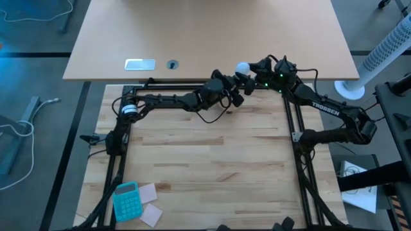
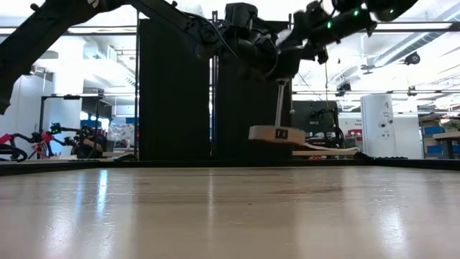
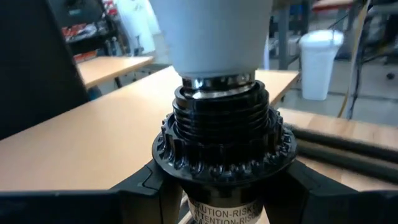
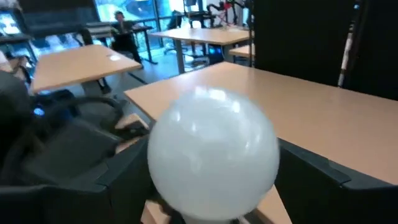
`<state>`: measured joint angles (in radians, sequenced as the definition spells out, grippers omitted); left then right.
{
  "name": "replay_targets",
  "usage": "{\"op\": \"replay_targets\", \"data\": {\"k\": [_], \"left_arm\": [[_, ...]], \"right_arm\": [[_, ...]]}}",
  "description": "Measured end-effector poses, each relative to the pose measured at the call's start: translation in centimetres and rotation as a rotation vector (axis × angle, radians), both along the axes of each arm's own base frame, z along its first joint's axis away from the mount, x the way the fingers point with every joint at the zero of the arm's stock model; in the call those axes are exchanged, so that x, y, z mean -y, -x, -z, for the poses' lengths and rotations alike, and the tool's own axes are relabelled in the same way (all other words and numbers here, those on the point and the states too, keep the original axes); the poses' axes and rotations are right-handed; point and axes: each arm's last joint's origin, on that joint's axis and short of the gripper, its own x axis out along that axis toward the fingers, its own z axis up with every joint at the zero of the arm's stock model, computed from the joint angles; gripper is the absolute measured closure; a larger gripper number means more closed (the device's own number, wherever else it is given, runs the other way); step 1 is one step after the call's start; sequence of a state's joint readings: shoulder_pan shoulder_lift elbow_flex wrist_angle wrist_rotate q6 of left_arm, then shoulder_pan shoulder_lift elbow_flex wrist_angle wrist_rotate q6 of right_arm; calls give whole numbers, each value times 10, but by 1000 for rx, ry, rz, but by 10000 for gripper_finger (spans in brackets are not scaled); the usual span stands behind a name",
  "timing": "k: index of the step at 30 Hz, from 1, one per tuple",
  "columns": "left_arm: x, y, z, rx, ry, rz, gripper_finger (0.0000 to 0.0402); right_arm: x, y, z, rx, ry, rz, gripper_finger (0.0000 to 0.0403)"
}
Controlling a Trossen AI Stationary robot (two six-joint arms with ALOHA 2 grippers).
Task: Screw lightbulb
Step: Insert the lightbulb into the lamp
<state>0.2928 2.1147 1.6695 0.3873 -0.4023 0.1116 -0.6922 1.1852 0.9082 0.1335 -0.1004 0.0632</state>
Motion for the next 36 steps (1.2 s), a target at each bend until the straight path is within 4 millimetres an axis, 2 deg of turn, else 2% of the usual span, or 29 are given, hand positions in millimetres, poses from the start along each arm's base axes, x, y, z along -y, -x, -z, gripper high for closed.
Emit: {"op": "replay_targets", "data": {"k": [5, 11, 19, 25, 30, 36], "left_arm": [[3, 1, -7, 60, 34, 60, 243], [4, 1, -4, 67, 23, 63, 243], [2, 2, -1, 64, 26, 90, 243], [13, -1, 5, 45, 42, 209, 243], [20, -2, 15, 47, 51, 284, 243], [22, -2, 13, 75, 30, 331, 243]], "right_arm": [[-2, 2, 4, -38, -22, -23, 84], [-9, 10, -7, -1, 10, -51, 55], [-20, 22, -16, 6, 3, -159, 52], [-21, 24, -14, -27, 2, -216, 52], [-27, 26, -15, -20, -8, -332, 52], [-32, 28, -14, -43, -26, -422, 52]]}}
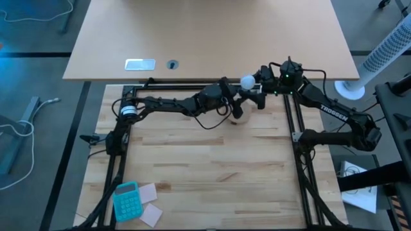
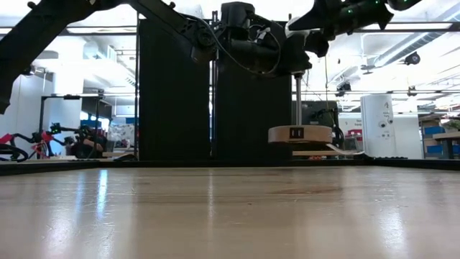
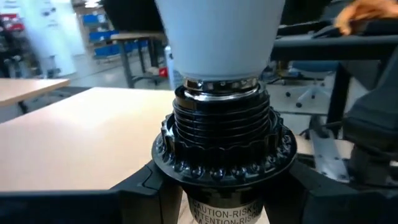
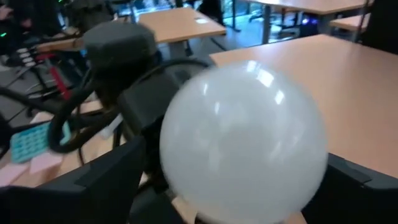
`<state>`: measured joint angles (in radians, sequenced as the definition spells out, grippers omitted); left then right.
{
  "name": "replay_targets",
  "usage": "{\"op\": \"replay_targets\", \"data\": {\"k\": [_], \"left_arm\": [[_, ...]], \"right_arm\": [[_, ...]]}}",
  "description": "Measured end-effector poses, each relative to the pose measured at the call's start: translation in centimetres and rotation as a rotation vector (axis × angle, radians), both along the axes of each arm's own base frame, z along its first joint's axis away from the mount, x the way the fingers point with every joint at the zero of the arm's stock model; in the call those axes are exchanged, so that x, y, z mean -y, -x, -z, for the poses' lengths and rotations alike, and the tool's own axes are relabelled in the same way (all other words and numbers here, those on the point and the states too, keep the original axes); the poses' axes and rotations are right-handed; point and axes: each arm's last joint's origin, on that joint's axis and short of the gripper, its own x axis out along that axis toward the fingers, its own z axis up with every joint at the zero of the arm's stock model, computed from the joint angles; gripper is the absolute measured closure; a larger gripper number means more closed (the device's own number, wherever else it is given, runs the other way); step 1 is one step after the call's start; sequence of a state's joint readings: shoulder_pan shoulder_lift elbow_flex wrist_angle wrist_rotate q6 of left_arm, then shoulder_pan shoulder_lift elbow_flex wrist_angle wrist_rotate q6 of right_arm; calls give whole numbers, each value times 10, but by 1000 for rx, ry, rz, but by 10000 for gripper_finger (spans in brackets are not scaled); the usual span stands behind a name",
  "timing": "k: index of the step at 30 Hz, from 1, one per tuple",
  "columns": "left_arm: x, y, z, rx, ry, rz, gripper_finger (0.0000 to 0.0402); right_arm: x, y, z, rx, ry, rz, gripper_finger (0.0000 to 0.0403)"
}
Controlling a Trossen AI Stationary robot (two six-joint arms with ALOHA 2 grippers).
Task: Screw lightbulb
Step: Insert the lightbulb into the lamp
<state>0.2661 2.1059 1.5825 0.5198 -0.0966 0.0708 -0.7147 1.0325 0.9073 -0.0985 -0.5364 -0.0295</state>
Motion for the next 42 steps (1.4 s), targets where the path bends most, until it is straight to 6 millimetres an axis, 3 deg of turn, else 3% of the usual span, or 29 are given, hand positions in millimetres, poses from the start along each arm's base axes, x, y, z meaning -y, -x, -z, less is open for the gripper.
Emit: {"op": "replay_targets", "data": {"k": [8, 21, 30, 42], "left_arm": [[10, -2, 0, 17, 2, 148, 243], [26, -6, 0, 22, -1, 233, 243], [41, -5, -12, 60, -10, 290, 243], [43, -5, -13, 58, 2, 294, 243]], "right_arm": [[-7, 6, -7, 25, 69, -80, 52], [-20, 14, -16, 90, 57, -295, 52], [-24, 17, -18, 103, 62, -348, 52], [-26, 19, -20, 119, 74, -379, 52]]}}
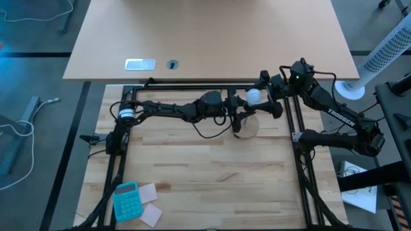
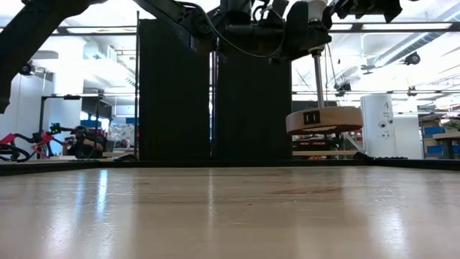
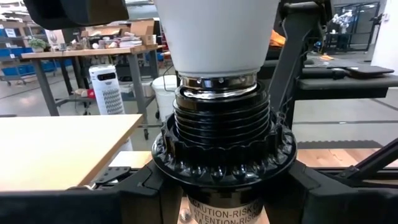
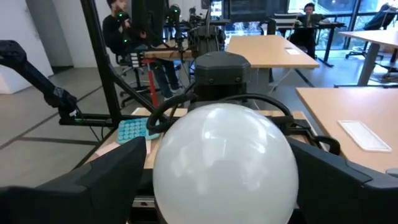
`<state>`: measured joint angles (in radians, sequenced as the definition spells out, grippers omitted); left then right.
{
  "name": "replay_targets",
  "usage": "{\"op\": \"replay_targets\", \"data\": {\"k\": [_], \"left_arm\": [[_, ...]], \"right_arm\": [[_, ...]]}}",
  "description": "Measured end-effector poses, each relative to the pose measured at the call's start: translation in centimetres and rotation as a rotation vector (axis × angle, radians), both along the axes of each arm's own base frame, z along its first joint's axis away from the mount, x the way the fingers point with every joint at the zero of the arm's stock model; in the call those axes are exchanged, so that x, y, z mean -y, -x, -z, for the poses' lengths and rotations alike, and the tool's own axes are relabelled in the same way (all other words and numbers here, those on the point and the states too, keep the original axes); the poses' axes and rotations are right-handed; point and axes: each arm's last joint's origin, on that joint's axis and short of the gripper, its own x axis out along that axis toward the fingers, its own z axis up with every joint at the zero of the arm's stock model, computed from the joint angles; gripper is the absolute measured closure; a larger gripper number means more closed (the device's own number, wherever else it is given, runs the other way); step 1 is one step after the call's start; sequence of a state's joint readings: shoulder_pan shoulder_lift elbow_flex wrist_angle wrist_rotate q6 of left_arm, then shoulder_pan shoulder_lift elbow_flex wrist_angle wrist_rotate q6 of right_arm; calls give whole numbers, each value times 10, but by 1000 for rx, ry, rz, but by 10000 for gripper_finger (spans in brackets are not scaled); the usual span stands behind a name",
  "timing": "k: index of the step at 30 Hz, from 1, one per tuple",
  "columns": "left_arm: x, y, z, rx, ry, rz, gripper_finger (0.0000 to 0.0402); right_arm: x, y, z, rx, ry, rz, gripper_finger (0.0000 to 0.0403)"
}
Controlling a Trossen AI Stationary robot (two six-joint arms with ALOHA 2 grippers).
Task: Screw lightbulb
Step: Insert the lightbulb into the lamp
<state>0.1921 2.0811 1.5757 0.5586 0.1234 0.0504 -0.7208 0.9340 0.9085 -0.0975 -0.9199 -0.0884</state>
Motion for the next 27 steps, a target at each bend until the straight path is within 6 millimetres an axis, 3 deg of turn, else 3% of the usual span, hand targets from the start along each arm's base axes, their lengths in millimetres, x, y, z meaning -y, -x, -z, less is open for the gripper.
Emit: {"op": "replay_targets", "data": {"k": [6, 13, 20, 27], "left_arm": [[0, 0, 0, 3, 7, -3, 243], [0, 0, 0, 3, 8, -6, 243], [-4, 1, 0, -1, 12, -53, 243], [-21, 4, 0, -7, 15, -163, 243]], "right_arm": [[-1, 1, -1, 8, 22, 0, 59], [0, 1, -1, 6, 22, 11, 101], [2, 1, 2, -21, 37, 109, 136], [8, 1, 2, -41, 62, 301, 136]]}}
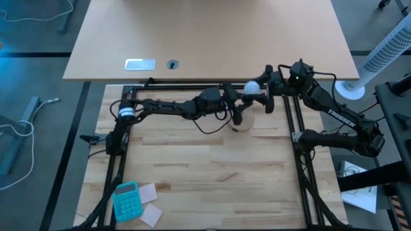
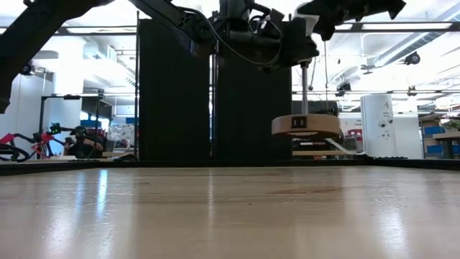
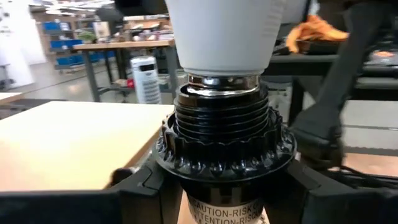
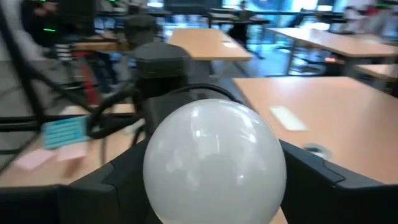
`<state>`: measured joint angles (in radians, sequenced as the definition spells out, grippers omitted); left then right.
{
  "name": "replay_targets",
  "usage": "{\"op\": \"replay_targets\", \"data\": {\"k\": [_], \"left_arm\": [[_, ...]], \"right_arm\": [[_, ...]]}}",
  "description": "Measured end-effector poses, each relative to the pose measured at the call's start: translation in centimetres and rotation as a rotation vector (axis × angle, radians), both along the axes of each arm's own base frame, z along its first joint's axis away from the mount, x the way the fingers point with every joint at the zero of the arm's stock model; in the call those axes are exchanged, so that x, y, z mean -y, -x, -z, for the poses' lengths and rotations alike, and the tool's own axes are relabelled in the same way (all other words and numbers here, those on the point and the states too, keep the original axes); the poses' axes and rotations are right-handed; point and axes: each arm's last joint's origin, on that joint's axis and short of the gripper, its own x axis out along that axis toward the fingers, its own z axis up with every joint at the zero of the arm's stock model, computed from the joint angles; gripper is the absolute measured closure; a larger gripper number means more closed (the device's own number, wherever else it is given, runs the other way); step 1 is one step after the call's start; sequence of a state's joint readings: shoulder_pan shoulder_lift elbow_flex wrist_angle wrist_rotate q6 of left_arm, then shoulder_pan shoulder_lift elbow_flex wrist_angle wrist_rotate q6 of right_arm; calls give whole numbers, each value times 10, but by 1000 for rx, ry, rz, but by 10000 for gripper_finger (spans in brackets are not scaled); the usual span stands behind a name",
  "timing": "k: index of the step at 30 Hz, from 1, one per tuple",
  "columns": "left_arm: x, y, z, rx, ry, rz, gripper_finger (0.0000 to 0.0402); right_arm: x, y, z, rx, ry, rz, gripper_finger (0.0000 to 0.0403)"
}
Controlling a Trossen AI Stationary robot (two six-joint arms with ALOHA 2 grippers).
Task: Screw lightbulb
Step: Insert the lightbulb into the lamp
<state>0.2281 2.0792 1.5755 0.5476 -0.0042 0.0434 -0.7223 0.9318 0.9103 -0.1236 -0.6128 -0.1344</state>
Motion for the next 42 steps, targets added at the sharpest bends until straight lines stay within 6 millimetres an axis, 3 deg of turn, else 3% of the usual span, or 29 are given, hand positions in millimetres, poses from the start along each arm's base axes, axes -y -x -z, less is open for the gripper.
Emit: {"op": "replay_targets", "data": {"k": [10, 26, 31, 42], "left_arm": [[-30, 1, -11, -174, -31, -174, 243], [-43, 7, -7, -246, -39, -408, 243], [-42, 7, -8, -222, -32, -378, 243], [-33, 7, 2, -59, 9, -202, 243]], "right_arm": [[22, -16, 10, -27, -15, 252, 137], [50, -42, 30, -11, -94, 415, 127], [47, -37, 32, -49, -77, 416, 97], [10, 0, 5, -26, -70, 256, 20]]}}
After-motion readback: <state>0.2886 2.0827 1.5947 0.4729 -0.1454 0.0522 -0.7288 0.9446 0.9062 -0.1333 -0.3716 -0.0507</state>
